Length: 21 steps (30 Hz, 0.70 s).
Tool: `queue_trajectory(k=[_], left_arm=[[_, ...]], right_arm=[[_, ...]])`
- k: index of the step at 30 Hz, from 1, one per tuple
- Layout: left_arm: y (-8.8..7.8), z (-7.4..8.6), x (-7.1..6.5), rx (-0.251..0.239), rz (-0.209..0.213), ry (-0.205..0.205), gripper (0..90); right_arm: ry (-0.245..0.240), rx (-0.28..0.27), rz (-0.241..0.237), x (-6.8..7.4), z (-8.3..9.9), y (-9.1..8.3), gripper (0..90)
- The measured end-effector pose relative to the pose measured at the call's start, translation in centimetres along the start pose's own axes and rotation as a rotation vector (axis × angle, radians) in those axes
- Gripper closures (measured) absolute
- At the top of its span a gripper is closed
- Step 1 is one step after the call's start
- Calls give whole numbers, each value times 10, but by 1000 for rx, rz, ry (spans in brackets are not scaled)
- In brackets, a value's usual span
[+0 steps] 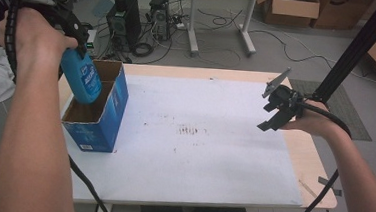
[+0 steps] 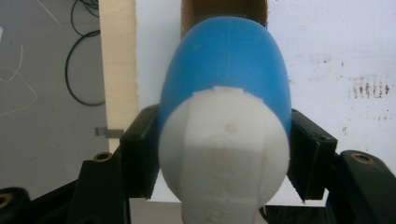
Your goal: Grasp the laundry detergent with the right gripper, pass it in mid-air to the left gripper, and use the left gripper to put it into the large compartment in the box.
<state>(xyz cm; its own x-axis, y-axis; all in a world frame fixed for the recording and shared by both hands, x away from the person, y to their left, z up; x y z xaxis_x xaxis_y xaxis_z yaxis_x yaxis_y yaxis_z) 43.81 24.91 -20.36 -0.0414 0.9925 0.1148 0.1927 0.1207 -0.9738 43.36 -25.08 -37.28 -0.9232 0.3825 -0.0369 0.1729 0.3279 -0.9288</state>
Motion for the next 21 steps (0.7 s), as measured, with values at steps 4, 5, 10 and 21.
queue_trajectory(k=[4,5,10,21], left_arm=[[8,1,0,4,0,0,385],[11,2,1,12,-1,1,385],[29,6,0,34,-2,1,385],[67,12,-5,95,8,21,386]], right_arm=[[-3,4,-3,1,1,1,232],[-3,4,-2,1,1,1,233],[-4,1,-3,2,1,1,232],[-2,2,-6,4,2,5,232]])
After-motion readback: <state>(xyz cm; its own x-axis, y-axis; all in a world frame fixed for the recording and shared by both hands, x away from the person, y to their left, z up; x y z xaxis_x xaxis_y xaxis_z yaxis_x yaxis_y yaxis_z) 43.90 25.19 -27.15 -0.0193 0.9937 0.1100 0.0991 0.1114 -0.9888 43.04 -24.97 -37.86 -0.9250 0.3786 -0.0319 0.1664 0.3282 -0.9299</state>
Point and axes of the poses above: each handheld gripper's, and its own axes: y roughly forward along the jaws, z roughly out of its underside, x roughly to its left, the point moved 10 cm from there along y, roughly forward along the jaws, and after that the axes turned 2 degrees about -z, right-handed, at the moved point
